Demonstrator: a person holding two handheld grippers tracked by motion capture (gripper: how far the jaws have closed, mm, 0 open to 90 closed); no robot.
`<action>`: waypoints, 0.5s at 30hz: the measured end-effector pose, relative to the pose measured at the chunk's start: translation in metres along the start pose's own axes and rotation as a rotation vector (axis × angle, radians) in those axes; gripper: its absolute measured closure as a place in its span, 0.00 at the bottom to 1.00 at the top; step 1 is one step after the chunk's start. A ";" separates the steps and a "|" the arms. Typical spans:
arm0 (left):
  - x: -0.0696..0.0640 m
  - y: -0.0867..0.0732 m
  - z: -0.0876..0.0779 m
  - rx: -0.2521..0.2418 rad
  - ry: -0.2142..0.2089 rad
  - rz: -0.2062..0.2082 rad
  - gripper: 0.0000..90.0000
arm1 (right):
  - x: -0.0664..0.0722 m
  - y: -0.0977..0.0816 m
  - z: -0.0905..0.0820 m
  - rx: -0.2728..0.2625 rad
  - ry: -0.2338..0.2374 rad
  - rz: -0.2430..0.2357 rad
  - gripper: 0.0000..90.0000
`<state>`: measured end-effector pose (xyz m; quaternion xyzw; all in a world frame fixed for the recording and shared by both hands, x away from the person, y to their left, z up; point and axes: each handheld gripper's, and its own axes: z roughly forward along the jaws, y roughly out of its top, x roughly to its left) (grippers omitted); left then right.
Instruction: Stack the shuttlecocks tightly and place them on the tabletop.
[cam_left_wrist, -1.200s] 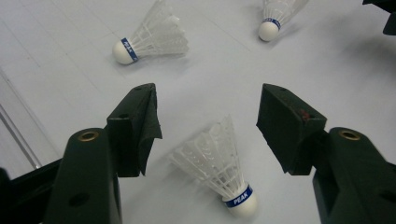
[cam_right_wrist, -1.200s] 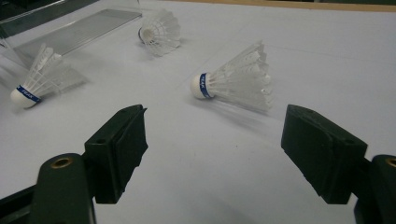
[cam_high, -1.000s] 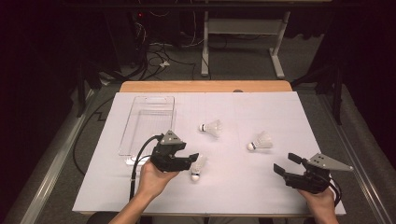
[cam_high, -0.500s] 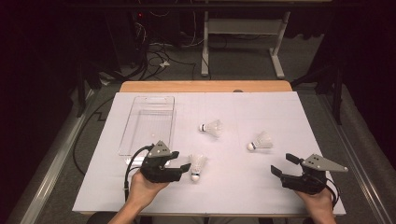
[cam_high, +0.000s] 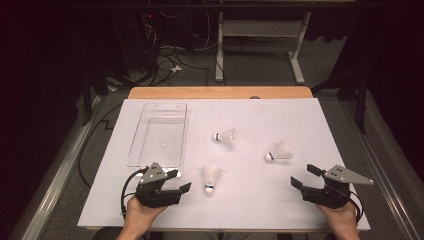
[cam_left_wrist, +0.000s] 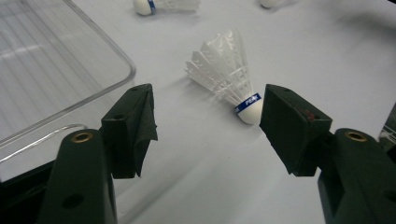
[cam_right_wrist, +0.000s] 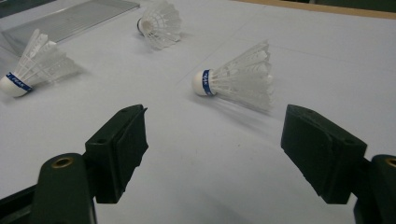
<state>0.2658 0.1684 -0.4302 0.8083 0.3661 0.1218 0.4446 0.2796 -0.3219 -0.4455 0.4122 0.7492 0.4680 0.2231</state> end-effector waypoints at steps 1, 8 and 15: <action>0.001 -0.002 -0.002 -0.008 0.006 -0.001 0.40 | 0.000 0.000 0.000 0.001 -0.001 0.000 0.25; 0.003 -0.014 -0.011 -0.046 0.039 -0.006 0.40 | 0.000 0.000 0.001 0.004 -0.003 -0.002 0.25; 0.005 -0.023 -0.017 -0.092 0.075 -0.023 0.40 | 0.002 0.001 0.003 0.009 0.007 0.007 0.26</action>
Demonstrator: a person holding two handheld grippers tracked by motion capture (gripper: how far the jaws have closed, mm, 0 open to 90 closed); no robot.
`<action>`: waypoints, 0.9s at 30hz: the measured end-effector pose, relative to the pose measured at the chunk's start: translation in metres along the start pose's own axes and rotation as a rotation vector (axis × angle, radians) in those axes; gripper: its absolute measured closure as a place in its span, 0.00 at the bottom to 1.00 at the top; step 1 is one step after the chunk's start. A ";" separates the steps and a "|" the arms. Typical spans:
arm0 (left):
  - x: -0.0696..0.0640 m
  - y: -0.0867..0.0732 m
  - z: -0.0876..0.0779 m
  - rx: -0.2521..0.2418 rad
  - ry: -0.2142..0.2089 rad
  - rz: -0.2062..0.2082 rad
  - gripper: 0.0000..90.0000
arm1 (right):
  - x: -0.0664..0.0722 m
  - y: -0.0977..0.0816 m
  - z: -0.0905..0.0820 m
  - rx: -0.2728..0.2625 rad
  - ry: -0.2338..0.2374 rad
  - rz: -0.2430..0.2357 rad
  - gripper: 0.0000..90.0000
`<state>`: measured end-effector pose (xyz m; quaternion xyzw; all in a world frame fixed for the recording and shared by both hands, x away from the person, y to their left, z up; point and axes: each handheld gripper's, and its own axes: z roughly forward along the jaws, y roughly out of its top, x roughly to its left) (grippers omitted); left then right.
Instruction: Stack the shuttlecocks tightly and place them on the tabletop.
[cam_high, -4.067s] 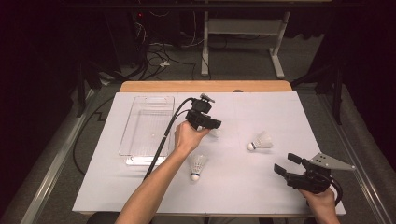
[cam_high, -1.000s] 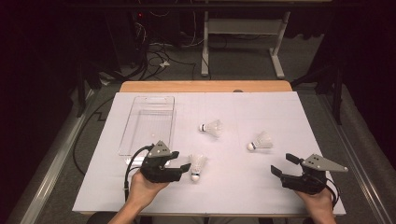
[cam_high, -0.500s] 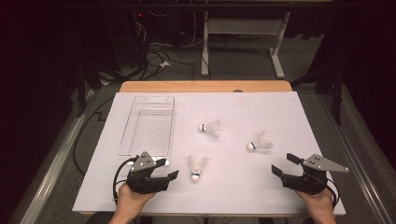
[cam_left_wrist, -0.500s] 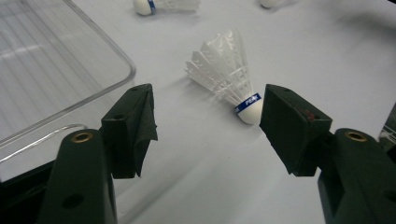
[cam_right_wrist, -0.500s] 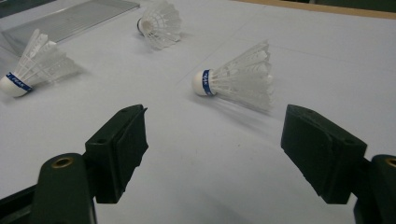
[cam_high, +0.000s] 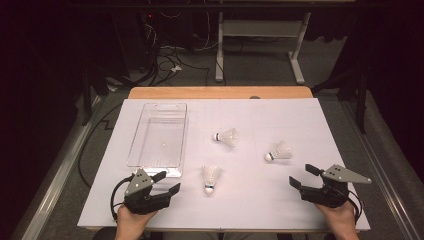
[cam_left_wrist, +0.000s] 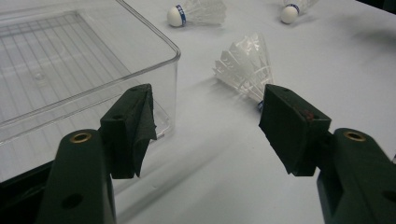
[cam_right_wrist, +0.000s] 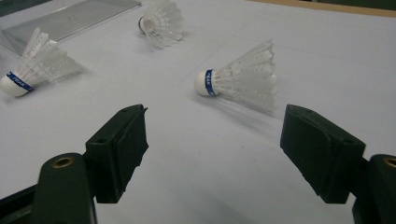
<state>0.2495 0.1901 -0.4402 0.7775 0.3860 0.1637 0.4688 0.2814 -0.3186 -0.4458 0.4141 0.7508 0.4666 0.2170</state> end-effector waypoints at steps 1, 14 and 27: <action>0.000 -0.001 -0.001 -0.002 0.003 0.000 0.40 | 0.000 0.000 0.000 -0.004 0.002 0.005 0.26; 0.006 -0.006 -0.005 -0.036 0.025 -0.034 0.41 | -0.002 0.008 0.002 -0.009 -0.003 0.018 0.29; 0.008 -0.007 -0.004 -0.044 0.035 -0.050 0.41 | -0.011 0.012 0.002 0.021 0.000 0.028 0.30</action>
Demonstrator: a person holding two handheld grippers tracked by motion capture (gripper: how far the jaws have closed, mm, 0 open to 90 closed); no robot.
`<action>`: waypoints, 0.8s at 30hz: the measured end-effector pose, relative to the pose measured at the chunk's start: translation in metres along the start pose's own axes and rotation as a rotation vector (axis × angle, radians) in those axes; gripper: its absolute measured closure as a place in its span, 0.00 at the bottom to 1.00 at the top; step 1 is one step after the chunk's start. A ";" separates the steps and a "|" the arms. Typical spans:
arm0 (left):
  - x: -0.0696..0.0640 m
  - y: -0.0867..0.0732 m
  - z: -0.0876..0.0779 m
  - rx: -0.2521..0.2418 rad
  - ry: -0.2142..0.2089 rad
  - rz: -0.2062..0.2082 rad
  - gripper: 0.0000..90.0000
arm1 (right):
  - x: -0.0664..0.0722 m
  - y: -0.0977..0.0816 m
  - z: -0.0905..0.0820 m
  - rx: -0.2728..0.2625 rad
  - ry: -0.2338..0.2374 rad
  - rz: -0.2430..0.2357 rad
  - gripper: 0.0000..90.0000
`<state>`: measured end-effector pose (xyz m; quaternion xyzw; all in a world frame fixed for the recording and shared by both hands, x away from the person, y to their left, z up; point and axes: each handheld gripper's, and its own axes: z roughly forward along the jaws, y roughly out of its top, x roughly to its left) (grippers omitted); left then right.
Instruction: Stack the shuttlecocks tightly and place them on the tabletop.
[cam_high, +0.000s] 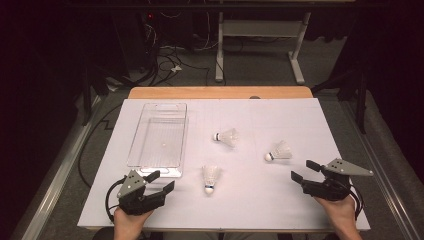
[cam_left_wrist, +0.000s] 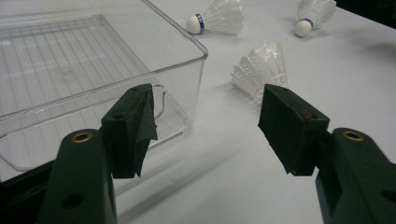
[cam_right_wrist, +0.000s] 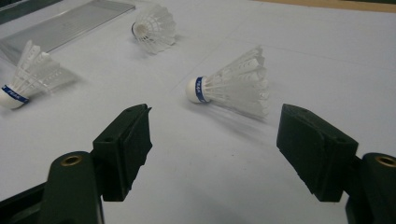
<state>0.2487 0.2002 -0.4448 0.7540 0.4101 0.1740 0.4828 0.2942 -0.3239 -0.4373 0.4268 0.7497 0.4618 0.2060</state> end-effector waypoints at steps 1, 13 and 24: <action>0.000 0.000 0.000 -0.001 0.002 -0.002 0.41 | -0.001 0.001 0.001 0.002 0.001 0.000 0.30; -0.001 0.000 0.001 0.008 0.008 0.003 0.41 | -0.015 0.015 0.007 0.050 -0.025 0.027 0.39; -0.001 0.000 0.003 0.015 0.008 0.008 0.41 | -0.027 0.026 0.021 0.120 -0.035 0.040 0.47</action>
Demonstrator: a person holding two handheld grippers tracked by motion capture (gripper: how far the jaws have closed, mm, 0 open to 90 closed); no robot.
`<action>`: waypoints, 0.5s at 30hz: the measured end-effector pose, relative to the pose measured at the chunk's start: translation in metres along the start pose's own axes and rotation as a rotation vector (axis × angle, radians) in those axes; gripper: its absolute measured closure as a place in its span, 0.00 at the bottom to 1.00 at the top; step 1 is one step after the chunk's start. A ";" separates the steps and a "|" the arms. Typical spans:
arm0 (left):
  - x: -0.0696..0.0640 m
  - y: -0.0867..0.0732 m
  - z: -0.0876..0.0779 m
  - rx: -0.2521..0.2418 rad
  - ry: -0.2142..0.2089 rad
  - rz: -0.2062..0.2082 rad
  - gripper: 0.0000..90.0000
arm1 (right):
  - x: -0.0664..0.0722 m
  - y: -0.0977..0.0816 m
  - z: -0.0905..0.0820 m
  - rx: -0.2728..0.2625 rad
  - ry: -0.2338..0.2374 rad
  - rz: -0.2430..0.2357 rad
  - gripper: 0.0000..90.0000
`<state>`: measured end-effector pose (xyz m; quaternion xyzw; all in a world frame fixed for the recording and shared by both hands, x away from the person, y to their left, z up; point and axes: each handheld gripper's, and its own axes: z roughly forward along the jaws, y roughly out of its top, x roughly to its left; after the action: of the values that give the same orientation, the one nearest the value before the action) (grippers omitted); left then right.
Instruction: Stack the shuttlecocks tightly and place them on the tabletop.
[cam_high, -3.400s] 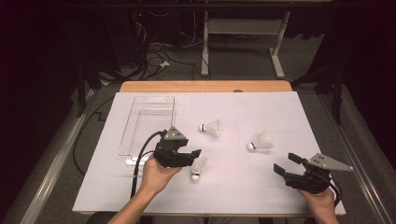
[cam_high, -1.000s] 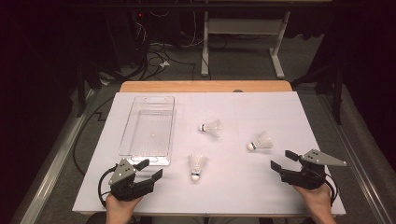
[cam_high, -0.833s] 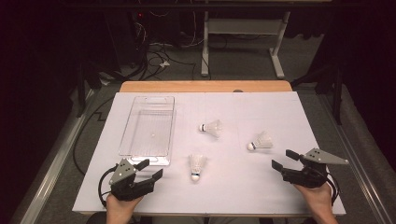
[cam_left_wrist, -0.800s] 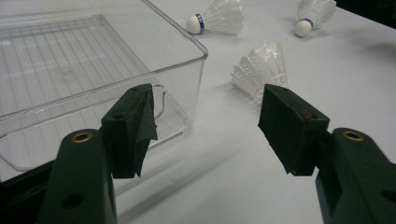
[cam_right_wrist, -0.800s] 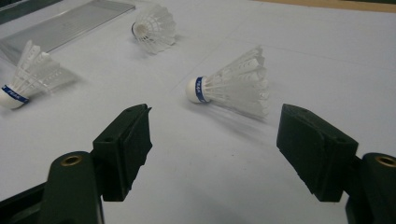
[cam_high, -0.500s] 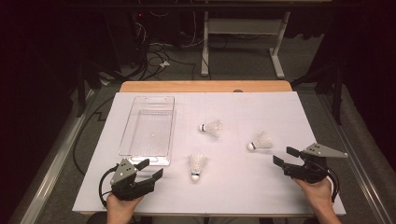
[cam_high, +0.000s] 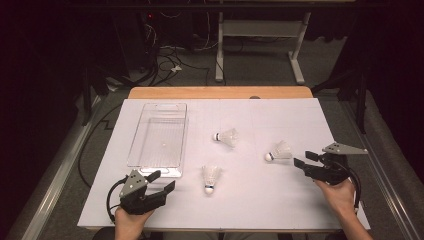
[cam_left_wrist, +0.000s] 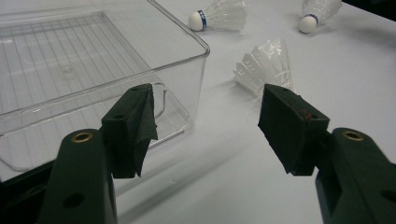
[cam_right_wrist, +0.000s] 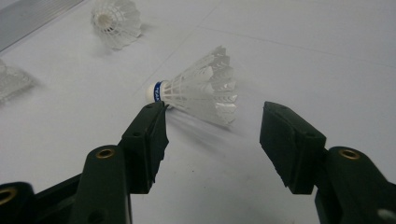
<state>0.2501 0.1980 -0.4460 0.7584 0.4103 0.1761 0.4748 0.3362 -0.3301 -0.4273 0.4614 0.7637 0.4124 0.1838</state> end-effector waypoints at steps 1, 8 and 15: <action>0.000 0.000 0.000 0.001 -0.001 0.000 0.41 | 0.000 0.001 0.002 0.010 -0.001 -0.003 0.48; 0.000 0.000 0.000 0.001 -0.005 -0.004 0.41 | 0.000 0.010 0.010 0.038 0.003 0.008 0.52; 0.000 0.000 0.000 0.002 -0.004 -0.003 0.41 | -0.001 0.022 0.020 0.092 0.013 0.012 0.55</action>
<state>0.2504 0.1980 -0.4462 0.7586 0.4106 0.1736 0.4752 0.3622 -0.3169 -0.4217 0.4713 0.7802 0.3808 0.1552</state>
